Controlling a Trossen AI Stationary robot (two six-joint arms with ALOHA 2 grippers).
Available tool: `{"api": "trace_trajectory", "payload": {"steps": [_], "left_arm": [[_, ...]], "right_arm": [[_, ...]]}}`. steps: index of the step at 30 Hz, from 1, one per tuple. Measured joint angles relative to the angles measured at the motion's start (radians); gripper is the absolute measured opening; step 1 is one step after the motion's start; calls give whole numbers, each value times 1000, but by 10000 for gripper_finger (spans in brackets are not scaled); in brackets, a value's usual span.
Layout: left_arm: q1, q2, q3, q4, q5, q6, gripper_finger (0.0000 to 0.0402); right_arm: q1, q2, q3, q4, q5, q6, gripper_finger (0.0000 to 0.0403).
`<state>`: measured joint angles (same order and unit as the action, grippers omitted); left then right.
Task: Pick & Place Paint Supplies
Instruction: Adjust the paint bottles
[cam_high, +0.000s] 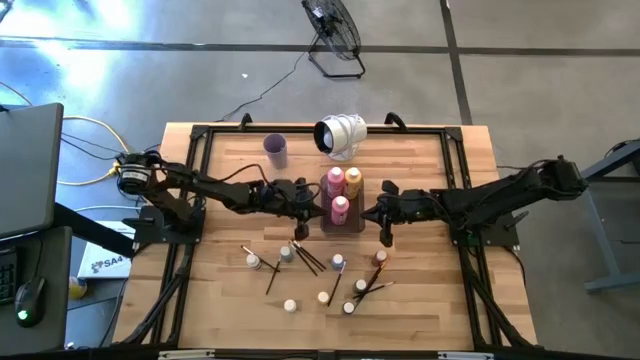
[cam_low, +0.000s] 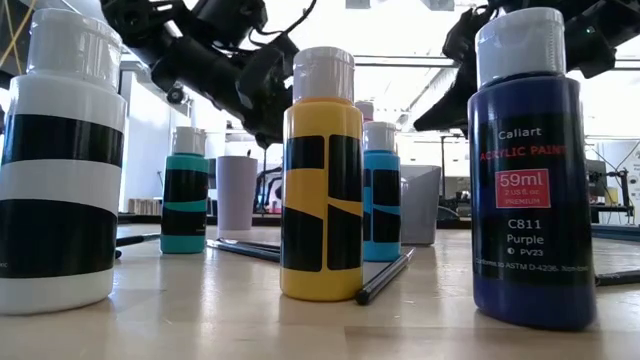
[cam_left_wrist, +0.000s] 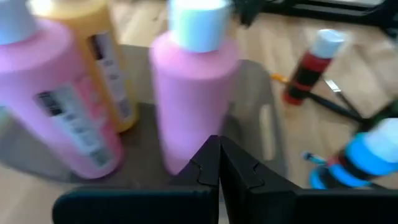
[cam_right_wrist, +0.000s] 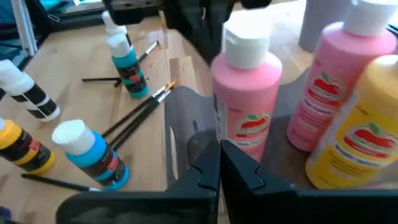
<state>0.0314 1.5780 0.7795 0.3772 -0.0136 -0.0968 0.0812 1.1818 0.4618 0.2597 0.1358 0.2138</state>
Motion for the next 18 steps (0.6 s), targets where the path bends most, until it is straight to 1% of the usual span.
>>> {"api": "trace_trajectory", "payload": {"steps": [2,6,10,18], "left_arm": [[-11,9,0,16,0,-11,0],[-15,10,0,61,-2,-25,0],[-26,10,0,64,-25,-47,0],[-81,14,0,72,-97,-48,0]], "right_arm": [[7,12,0,10,7,0,2],[25,20,0,22,62,0,2],[47,20,0,23,97,-7,2],[52,20,0,22,97,-30,2]]}}
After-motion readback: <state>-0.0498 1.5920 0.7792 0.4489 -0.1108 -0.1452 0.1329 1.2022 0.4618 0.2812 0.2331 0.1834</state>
